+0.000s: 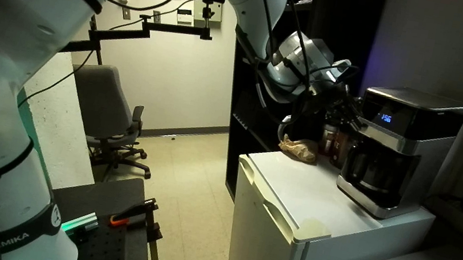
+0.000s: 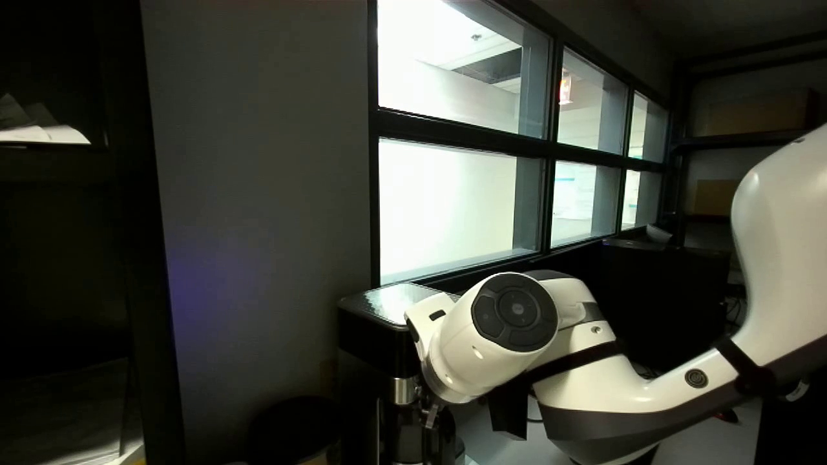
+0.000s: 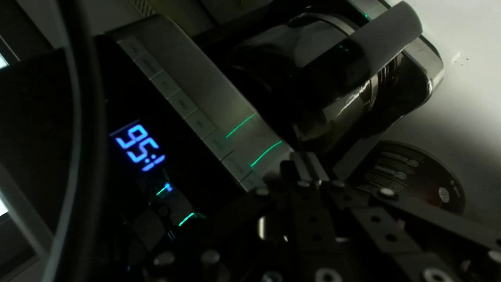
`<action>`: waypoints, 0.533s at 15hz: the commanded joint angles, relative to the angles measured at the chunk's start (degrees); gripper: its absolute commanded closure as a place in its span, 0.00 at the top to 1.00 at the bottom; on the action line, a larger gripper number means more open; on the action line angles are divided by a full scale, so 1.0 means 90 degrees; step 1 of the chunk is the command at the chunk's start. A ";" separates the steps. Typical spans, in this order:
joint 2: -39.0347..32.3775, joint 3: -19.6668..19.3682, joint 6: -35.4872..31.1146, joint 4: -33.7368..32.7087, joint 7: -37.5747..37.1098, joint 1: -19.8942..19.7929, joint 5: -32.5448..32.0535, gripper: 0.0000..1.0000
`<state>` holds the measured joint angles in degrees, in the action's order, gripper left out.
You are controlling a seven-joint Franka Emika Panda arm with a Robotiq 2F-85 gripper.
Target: Turn on the coffeemaker.
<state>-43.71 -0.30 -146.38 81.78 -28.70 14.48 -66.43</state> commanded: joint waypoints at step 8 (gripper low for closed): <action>-0.0145 -0.0072 -0.0068 -0.0295 0.0125 0.0072 0.0035 0.00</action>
<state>-43.71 -0.30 -146.46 81.75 -28.70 14.49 -66.48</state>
